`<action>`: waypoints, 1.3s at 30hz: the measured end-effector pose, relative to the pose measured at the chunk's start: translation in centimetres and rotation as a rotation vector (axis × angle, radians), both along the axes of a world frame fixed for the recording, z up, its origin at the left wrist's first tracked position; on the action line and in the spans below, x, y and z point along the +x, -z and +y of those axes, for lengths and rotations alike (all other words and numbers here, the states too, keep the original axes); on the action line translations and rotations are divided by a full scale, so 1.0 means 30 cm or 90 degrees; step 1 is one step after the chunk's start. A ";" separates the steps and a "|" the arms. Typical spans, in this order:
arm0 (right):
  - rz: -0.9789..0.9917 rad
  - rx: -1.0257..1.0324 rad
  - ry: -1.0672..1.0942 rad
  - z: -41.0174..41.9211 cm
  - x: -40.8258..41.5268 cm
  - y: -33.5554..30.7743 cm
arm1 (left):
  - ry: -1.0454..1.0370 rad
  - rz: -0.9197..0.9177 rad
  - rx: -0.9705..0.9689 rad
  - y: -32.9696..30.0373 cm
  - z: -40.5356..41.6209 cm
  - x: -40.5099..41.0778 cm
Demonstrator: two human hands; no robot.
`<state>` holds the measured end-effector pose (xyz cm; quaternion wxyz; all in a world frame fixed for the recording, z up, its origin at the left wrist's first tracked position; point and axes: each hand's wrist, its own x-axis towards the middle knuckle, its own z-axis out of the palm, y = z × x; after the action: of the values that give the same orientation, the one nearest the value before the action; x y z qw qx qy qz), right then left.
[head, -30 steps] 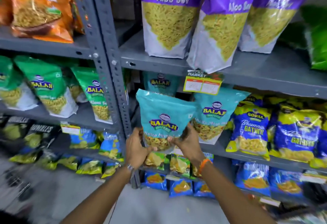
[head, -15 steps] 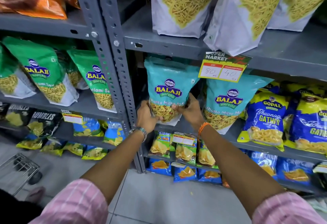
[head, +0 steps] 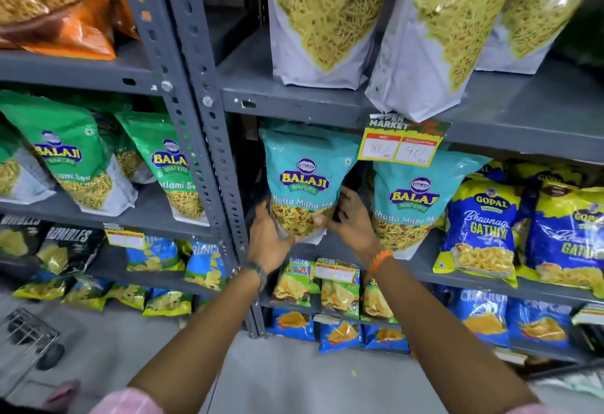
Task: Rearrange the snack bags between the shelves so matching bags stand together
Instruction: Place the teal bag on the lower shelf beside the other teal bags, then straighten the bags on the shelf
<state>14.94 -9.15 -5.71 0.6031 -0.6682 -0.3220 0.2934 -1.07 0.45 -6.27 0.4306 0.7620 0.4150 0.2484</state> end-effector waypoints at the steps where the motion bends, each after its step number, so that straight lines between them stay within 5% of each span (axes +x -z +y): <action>1: 0.016 0.016 0.019 -0.037 -0.028 -0.002 | 0.000 -0.030 0.000 0.000 -0.031 -0.021; 6: -0.028 0.130 0.262 -0.280 -0.180 -0.056 | -0.095 -0.192 -0.070 0.006 -0.230 -0.091; 11: -0.105 0.350 0.431 -0.405 -0.133 -0.348 | -0.111 -0.357 0.122 -0.291 -0.325 -0.044; 14: -0.164 0.408 0.353 -0.448 -0.028 -0.620 | -0.055 -0.377 0.207 -0.546 -0.334 0.027; 18: -0.245 0.322 0.186 -0.410 0.171 -0.881 | 0.000 -0.348 0.290 -0.750 -0.324 0.153; 27: -0.044 0.232 -0.150 -0.256 0.404 -0.969 | -0.083 -0.302 0.334 -0.834 -0.346 0.334; 39: -0.140 0.288 0.092 -0.489 0.543 -0.982 | 0.081 -0.295 0.244 -0.915 -0.358 0.539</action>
<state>31.23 -23.82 23.75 0.7178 -0.5657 -0.3944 0.0959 15.11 -10.28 21.17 0.3771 0.7766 0.2027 0.4621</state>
